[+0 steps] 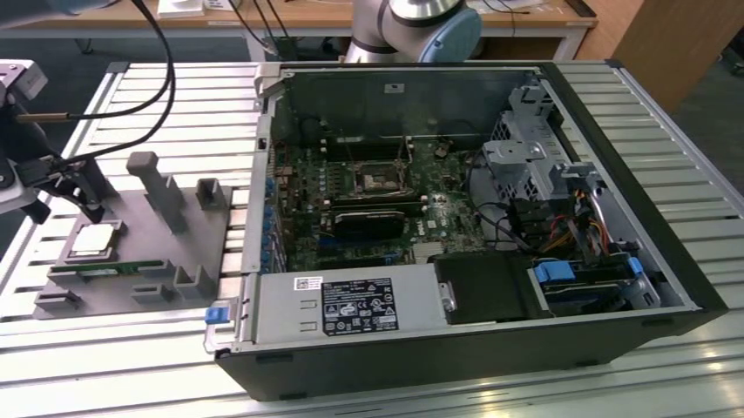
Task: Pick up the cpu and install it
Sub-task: 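Pick up the cpu and move it towards the insertion slot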
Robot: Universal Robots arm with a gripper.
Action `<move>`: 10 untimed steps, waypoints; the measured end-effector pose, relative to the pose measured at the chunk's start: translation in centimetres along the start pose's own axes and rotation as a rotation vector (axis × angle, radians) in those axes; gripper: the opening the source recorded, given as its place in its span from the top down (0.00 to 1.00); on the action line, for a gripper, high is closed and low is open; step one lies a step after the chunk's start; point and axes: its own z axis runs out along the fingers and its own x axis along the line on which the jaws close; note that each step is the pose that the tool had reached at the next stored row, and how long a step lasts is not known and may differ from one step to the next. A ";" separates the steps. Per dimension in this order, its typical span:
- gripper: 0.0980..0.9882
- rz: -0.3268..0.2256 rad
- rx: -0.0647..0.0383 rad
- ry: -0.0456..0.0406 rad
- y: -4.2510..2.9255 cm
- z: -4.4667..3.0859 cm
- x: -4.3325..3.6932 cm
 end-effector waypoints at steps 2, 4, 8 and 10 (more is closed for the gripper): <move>0.30 0.000 0.000 0.0000 0.00 0.27 -0.08; 0.30 0.000 0.000 0.0000 0.00 0.61 -0.17; 0.30 0.003 0.000 -0.0001 -0.02 1.34 -0.21; 0.30 0.004 0.000 -0.0001 -0.02 1.68 -0.22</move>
